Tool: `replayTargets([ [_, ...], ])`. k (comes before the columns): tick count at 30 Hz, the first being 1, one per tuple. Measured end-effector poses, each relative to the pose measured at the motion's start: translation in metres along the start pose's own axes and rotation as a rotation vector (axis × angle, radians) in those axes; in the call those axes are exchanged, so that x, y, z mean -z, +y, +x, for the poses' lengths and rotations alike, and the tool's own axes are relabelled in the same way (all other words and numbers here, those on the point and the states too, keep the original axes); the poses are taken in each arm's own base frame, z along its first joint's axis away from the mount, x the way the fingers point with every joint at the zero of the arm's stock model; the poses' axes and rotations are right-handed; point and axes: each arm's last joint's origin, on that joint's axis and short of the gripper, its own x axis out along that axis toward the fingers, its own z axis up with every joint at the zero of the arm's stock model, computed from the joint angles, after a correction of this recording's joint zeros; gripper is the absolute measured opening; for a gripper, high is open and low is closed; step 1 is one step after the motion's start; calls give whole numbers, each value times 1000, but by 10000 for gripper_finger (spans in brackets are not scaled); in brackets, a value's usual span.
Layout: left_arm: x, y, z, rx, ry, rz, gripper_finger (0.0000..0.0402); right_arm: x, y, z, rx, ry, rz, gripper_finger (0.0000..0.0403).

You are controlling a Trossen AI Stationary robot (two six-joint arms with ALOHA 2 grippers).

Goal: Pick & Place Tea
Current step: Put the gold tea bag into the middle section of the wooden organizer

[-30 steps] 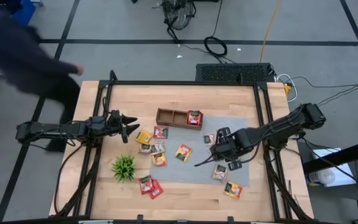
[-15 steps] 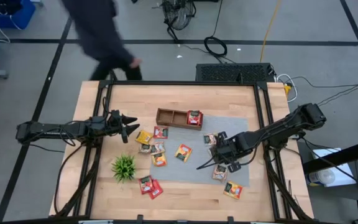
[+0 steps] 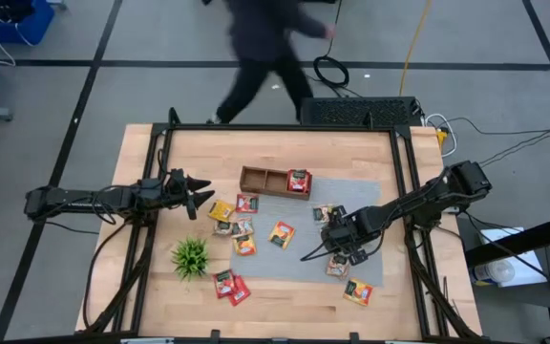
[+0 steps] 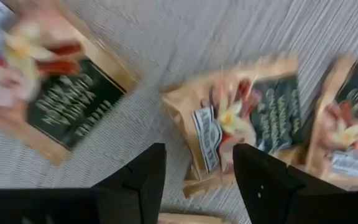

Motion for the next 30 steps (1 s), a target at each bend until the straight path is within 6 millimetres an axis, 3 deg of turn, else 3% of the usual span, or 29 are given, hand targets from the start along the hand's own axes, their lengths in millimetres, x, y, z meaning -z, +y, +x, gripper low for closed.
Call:
replayTargets([
  [5, 0, 0, 0, 0, 0, 0, 212, 1, 0, 4, 1, 10, 11, 153],
  [15, 0, 0, 0, 0, 0, 0, 212, 1, 0, 4, 1, 3, 9, 13],
  [20, 0, 0, 0, 0, 0, 0, 212, 1, 0, 0, 1, 9, 28, 19],
  [30, 0, 0, 0, 0, 0, 0, 212, -17, -8, -37, 2, 5, 90, 9],
])
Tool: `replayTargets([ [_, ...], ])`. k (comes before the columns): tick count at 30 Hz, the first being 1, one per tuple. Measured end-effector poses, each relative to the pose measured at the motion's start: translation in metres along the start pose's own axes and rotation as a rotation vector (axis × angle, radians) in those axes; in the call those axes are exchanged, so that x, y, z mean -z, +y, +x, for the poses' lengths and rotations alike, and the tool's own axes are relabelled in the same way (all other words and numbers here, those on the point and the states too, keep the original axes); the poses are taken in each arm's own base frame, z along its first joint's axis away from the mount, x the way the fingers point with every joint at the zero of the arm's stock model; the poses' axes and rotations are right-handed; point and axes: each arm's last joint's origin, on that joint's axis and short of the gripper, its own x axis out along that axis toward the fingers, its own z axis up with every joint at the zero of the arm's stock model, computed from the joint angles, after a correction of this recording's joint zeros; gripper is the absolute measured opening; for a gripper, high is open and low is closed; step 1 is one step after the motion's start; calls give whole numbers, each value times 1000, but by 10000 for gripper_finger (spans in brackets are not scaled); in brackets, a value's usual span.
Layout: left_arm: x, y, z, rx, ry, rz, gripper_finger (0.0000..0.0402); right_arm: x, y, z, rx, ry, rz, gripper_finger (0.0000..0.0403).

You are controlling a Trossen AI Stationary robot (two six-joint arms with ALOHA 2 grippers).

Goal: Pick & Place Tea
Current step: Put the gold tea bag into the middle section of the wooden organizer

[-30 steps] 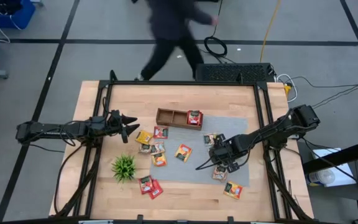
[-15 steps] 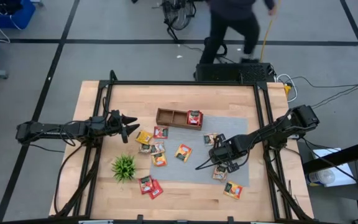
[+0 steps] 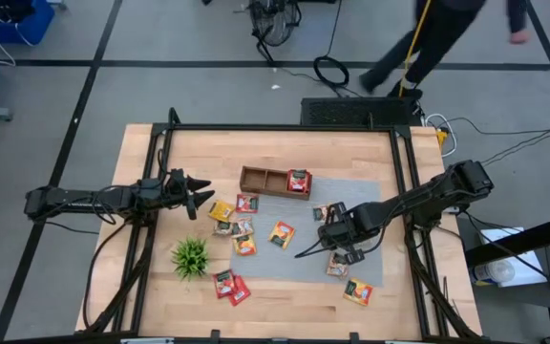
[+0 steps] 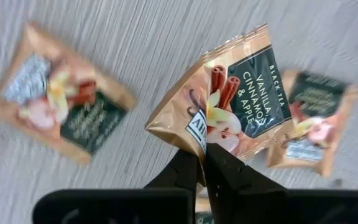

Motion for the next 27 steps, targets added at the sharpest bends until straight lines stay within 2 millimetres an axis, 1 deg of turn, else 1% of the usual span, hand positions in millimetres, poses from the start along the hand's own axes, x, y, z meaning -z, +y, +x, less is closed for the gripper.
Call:
replayTargets([
  [5, 0, 0, 0, 0, 0, 0, 212, -14, -7, -23, 0, -26, 84, 6],
  [10, 0, 0, 0, 0, 0, 0, 212, -29, -17, -51, 2, -81, 176, 6],
  [15, 0, 0, 0, 0, 0, 0, 212, -42, -28, -75, 10, -172, 266, 6],
  [19, 0, 0, 0, 0, 0, 0, 212, -50, -35, -92, 55, -237, 311, 6],
  [23, 0, 0, 0, 0, 0, 0, 212, -55, -39, -107, 54, -283, 344, 6],
  [27, 0, 0, 0, 0, 0, 0, 212, -65, -42, -116, 47, -300, 372, 6],
])
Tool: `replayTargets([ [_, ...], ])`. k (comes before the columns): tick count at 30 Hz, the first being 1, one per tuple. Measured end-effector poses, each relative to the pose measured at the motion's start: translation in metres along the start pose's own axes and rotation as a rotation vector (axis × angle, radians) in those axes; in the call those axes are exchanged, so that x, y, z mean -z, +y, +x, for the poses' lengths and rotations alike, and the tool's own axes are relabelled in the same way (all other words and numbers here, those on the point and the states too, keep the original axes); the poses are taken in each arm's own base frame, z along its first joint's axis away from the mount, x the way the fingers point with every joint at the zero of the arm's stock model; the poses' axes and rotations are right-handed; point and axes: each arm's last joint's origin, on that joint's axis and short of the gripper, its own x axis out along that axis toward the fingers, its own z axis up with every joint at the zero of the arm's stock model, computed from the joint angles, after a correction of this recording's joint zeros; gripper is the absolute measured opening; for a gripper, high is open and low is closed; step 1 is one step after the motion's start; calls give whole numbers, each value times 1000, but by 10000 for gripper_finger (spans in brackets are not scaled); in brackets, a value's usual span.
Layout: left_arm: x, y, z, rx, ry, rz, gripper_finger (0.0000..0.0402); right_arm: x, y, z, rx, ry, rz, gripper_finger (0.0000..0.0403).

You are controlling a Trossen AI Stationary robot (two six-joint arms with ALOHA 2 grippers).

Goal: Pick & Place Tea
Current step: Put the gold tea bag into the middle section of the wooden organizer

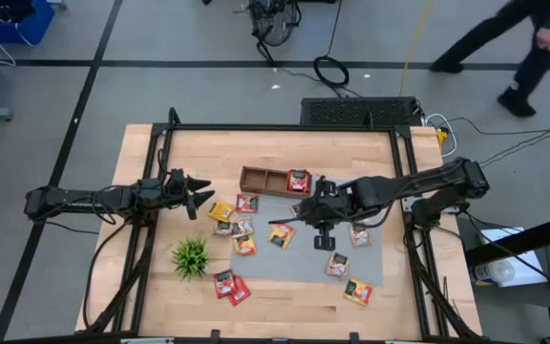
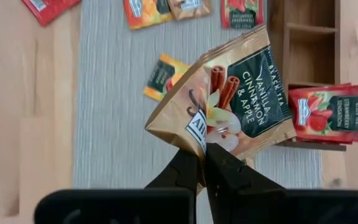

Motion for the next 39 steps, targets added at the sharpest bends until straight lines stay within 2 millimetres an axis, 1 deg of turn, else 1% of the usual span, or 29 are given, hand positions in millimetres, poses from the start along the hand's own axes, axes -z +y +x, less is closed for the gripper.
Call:
replayTargets([
  [7, 0, 0, 0, 0, 0, 0, 212, -27, 5, -5, 0, 0, -13, 6],
  [11, 0, 0, 0, 0, 0, 0, 212, -41, 8, -1, 1, 17, -44, 6],
  [13, 0, 0, 0, 0, 0, 0, 212, -48, 4, 2, -24, 24, -54, 6],
  [16, 0, 0, 0, 0, 0, 0, 212, -59, -9, 7, -68, 23, -23, 6],
  [18, 0, 0, 0, 0, 0, 0, 212, -65, -20, 9, -63, 18, 0, 6],
  [24, 0, 0, 0, 0, 0, 0, 212, -72, -55, 13, -24, -21, 64, 6],
  [30, 0, 0, 0, 0, 0, 0, 212, -82, -81, 15, 13, -123, 95, 6],
  [33, 0, 0, 0, 0, 0, 0, 212, -87, -93, 31, 62, -146, 122, 6],
  [36, 0, 0, 0, 0, 0, 0, 212, -88, -104, 52, 90, -108, 141, 6],
  [39, 0, 0, 0, 0, 0, 0, 212, -87, -114, 69, 108, -72, 165, 6],
])
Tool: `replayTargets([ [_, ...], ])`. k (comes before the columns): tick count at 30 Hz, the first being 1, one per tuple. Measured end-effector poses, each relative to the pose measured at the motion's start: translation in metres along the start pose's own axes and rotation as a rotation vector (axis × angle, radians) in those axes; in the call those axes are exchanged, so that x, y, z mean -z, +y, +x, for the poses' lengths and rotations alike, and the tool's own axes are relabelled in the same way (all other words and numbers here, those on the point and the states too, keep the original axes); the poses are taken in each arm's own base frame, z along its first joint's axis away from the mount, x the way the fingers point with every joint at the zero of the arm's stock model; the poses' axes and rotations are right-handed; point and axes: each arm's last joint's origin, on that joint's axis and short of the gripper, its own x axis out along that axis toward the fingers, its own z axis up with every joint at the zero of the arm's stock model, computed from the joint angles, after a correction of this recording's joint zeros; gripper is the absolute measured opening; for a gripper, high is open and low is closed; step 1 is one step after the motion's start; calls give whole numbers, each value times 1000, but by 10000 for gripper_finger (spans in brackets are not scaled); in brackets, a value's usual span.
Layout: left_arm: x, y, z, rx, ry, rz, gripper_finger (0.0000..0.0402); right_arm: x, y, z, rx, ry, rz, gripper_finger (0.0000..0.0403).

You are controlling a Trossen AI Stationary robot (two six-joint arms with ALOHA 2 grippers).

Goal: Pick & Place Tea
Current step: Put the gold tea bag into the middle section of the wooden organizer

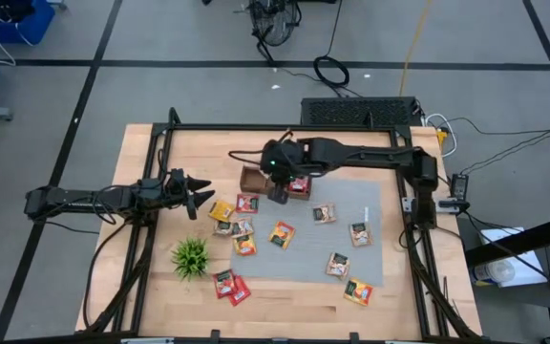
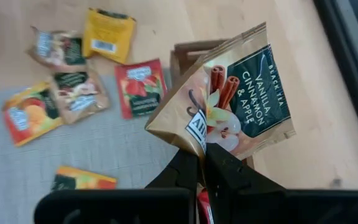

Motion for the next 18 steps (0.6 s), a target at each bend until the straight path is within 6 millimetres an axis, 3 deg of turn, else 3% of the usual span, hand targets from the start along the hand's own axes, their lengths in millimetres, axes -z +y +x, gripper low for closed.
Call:
replayTargets([
  [11, 0, 0, 0, 0, 0, 0, 212, 12, -19, 60, 138, 153, 27, 6],
  [18, 0, 0, 0, 0, 0, 0, 212, 31, -21, 92, 191, 238, 32, 6],
])
